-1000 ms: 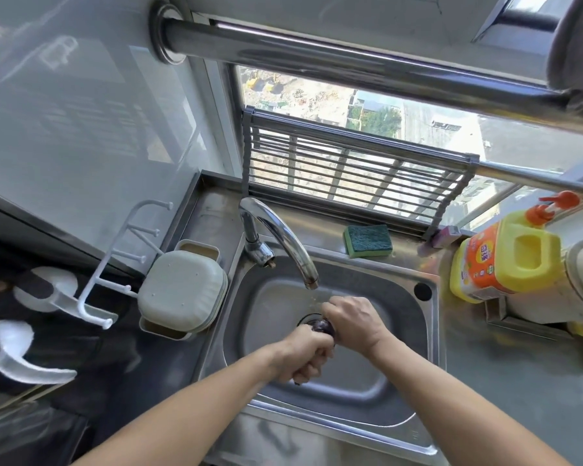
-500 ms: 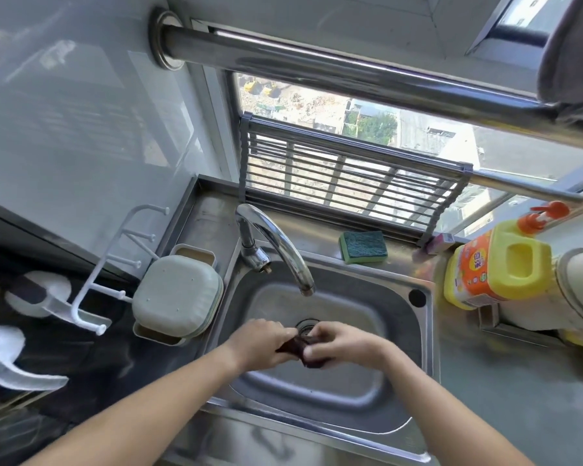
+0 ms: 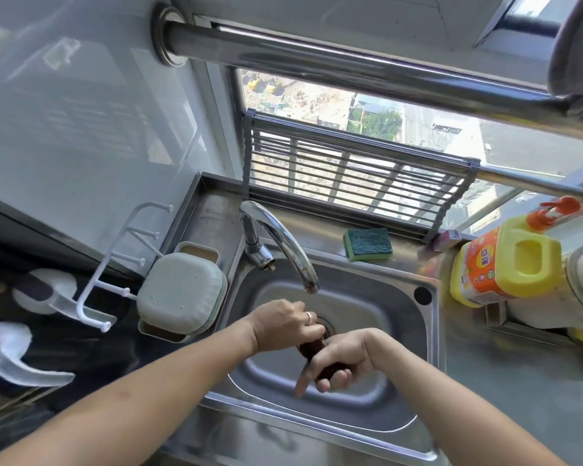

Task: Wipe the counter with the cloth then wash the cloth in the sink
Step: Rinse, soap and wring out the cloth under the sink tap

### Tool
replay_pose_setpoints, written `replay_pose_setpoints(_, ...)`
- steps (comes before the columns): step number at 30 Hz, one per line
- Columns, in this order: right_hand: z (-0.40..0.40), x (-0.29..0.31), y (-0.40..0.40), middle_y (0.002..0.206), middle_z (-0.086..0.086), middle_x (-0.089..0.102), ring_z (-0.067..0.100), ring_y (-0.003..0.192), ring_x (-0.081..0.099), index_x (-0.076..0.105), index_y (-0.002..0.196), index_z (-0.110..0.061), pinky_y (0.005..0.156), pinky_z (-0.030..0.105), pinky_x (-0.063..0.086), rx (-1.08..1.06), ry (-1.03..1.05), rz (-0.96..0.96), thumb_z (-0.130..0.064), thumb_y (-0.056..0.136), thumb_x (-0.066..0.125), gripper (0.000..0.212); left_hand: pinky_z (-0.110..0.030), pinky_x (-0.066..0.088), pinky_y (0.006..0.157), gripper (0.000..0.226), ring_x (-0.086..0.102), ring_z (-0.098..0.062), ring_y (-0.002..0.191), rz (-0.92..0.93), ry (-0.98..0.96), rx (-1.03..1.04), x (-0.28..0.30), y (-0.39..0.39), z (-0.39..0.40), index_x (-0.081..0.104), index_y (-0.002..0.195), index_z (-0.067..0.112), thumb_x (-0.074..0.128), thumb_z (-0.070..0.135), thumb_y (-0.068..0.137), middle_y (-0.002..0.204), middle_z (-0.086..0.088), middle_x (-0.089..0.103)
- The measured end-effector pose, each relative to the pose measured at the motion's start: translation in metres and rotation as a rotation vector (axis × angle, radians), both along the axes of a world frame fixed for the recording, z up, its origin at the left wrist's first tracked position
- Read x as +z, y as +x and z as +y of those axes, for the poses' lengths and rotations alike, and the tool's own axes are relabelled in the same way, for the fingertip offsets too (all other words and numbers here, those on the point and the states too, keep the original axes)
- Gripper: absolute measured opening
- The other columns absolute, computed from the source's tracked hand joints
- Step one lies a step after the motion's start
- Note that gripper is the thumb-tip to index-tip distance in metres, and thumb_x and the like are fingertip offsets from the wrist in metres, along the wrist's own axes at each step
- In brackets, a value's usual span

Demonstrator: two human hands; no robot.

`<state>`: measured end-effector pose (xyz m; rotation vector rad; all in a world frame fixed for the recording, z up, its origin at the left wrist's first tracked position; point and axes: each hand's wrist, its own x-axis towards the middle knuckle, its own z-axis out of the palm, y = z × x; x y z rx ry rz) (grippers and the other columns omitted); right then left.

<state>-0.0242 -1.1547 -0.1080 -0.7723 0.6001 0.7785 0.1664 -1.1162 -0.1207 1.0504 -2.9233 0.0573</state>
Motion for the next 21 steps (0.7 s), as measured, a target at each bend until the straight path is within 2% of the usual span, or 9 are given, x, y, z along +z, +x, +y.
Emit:
replay_pose_setpoints(1,0.002,0.0,0.005,0.056,-0.009,0.055,0.0,0.038,0.038,0.073,0.081,-0.021,0.036,0.012,0.03,-0.004,-0.067,0.037,-0.024,0.1,0.052,0.028,-0.026,0.045,0.04,0.015,0.061,-0.02,0.054,-0.043,0.063,0.071,0.0,-0.002,-0.001,0.057,0.076,0.021,0.054,0.008,0.081,0.068,0.004,0.062)
replay_pose_setpoints(2,0.003,-0.001,0.009,0.053,-0.008,0.05,0.004,0.038,0.036,0.064,0.067,-0.023,0.036,0.015,0.029,-0.027,-0.155,0.078,-0.03,0.097,0.058,0.032,-0.028,0.048,0.043,0.014,0.066,-0.022,0.057,-0.098,0.151,0.159,0.002,-0.004,-0.001,0.058,0.077,0.019,0.052,0.007,0.081,0.071,0.001,0.065)
replay_pose_setpoints(3,0.006,-0.003,0.012,0.052,-0.007,0.048,0.007,0.039,0.037,0.056,0.065,-0.024,0.038,0.017,0.029,-0.034,-0.273,0.12,-0.037,0.092,0.066,0.032,-0.033,0.053,0.05,0.014,0.07,-0.027,0.065,-0.152,0.249,0.25,0.005,-0.007,-0.001,0.061,0.082,0.015,0.05,0.007,0.085,0.078,-0.003,0.069)
replay_pose_setpoints(6,0.008,-0.013,0.018,0.058,-0.001,0.059,0.016,0.046,0.049,0.055,0.072,-0.021,0.047,0.022,0.041,0.166,-0.707,0.214,-0.046,0.077,0.077,0.034,-0.041,0.057,0.069,0.02,0.071,-0.036,0.087,-0.242,0.454,0.396,0.012,-0.019,0.004,0.068,0.098,0.009,0.05,0.008,0.089,0.097,-0.012,0.072)
replay_pose_setpoints(9,0.012,-0.022,0.023,0.077,0.003,0.069,0.023,0.065,0.065,0.062,0.081,-0.02,0.057,0.026,0.05,0.306,-0.993,0.238,-0.04,0.076,0.074,0.024,-0.037,0.051,0.069,0.02,0.071,-0.036,0.091,-0.261,0.547,0.523,0.016,-0.031,0.009,0.071,0.099,0.011,0.057,0.013,0.084,0.099,-0.012,0.073)
replay_pose_setpoints(11,0.014,-0.023,0.024,0.091,0.004,0.07,0.027,0.082,0.068,0.064,0.092,-0.023,0.067,0.029,0.05,0.381,-1.2,0.229,-0.042,0.076,0.071,0.026,-0.037,0.051,0.07,0.021,0.07,-0.035,0.091,-0.22,0.612,0.632,0.015,-0.035,0.012,0.071,0.098,0.014,0.06,0.016,0.081,0.099,-0.011,0.072)
replay_pose_setpoints(15,0.014,-0.016,0.021,0.103,0.009,0.073,0.035,0.094,0.069,0.069,0.096,-0.018,0.073,0.035,0.049,0.539,-1.542,0.074,-0.033,0.086,0.061,0.02,-0.035,0.052,0.064,0.012,0.07,-0.035,0.084,-0.036,0.769,0.801,0.01,-0.036,0.023,0.066,0.083,0.016,0.056,0.019,0.077,0.09,-0.011,0.073)
replay_pose_setpoints(18,0.007,-0.013,0.02,0.098,0.013,0.074,0.038,0.089,0.071,0.072,0.092,-0.014,0.071,0.036,0.049,0.67,-1.708,-0.044,-0.027,0.087,0.057,0.021,-0.029,0.043,0.053,0.017,0.067,-0.032,0.068,0.258,0.969,0.991,0.004,-0.041,0.033,0.056,0.066,0.012,0.056,0.025,0.076,0.073,-0.01,0.07)
replay_pose_setpoints(21,0.0,-0.009,0.019,0.095,0.012,0.075,0.038,0.088,0.071,0.072,0.09,-0.013,0.069,0.035,0.045,0.72,-1.802,-0.138,-0.027,0.086,0.057,0.021,-0.023,0.03,0.043,0.026,0.043,-0.015,0.044,0.566,1.163,1.136,0.007,-0.048,0.037,0.05,0.05,0.012,0.062,0.026,0.068,0.048,0.005,0.049)
